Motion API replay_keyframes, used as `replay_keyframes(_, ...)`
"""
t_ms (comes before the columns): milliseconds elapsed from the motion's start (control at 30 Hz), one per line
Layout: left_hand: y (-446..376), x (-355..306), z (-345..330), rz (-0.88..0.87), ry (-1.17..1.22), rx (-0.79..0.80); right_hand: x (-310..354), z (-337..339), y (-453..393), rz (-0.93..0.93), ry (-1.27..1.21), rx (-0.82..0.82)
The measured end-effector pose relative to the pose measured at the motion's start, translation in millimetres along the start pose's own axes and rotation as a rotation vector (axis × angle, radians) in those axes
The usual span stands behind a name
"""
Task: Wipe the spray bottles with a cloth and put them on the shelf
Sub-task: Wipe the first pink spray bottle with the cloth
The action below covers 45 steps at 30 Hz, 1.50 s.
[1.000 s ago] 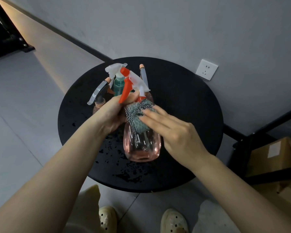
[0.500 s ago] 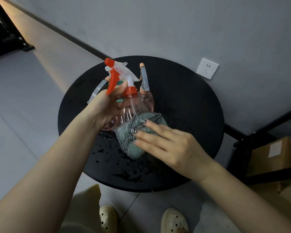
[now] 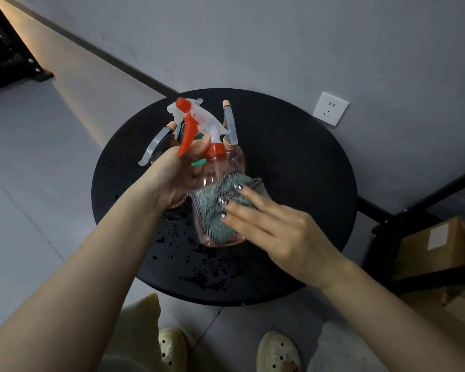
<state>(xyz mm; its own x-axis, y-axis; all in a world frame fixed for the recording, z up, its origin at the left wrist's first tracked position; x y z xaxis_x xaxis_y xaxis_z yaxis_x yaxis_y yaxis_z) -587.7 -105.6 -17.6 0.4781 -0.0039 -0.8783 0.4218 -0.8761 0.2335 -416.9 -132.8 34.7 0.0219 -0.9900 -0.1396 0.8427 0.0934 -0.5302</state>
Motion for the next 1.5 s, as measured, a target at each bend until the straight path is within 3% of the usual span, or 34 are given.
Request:
replay_keyframes(133, 0, -14, 1, -0.092, 0.091, -0.038, 14, -2, 19, 0.123, -0.013, 0.012)
replay_keyframes(267, -1, -16, -4, -0.107, 0.122, -0.013, 8, 2, 14, 0.131, -0.014, -0.008)
replay_keyframes(567, 2, 10, -21, 0.044, 0.029, 0.135, -40, -8, -17, -0.288, -0.211, 0.019)
replay_keyframes(700, 3, 4, -17, 0.025, 0.010, 0.107, -29, -8, -11, -0.205, -0.217, 0.035)
replay_keyframes(800, 3, -6, -5, -0.035, 0.009, -0.016, -17, -5, 5, -0.109, -0.231, 0.020)
replay_keyframes(900, 1, -15, 2, -0.099, 0.046, -0.063, -24, -9, 17, -0.231, -0.424, 0.002)
replay_keyframes(1033, 0, -18, 3, -0.106, 0.109, -0.060, -46, -26, 27, -0.634, -0.785, -0.025)
replay_keyframes(1133, 4, -20, -7, -0.136, 0.077, -0.023, -50, -47, 29, -0.901, -1.227, 0.007)
replay_keyframes(1367, 6, -7, -32, -0.047, 0.082, 0.130, -26, -87, 30, -1.028, -1.657, 0.287)
replay_keyframes(1500, 4, 0, -33, -0.001, 0.050, 0.139, -21, -88, 25, -1.006, -1.748, 0.284)
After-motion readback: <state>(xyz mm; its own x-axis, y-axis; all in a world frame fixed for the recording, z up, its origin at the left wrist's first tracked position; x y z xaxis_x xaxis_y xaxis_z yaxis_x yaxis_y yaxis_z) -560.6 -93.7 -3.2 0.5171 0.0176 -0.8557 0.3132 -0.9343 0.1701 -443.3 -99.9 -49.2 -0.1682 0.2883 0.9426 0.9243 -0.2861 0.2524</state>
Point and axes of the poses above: each hand's wrist, its own y-axis away from the middle knuckle, its own z-axis out of the back of the hand, x = y × z, the point moved 9 cm from there along -y, towards the middle knuckle, and after that the axes turned 6 degrees about y, right-handed, at the moved point
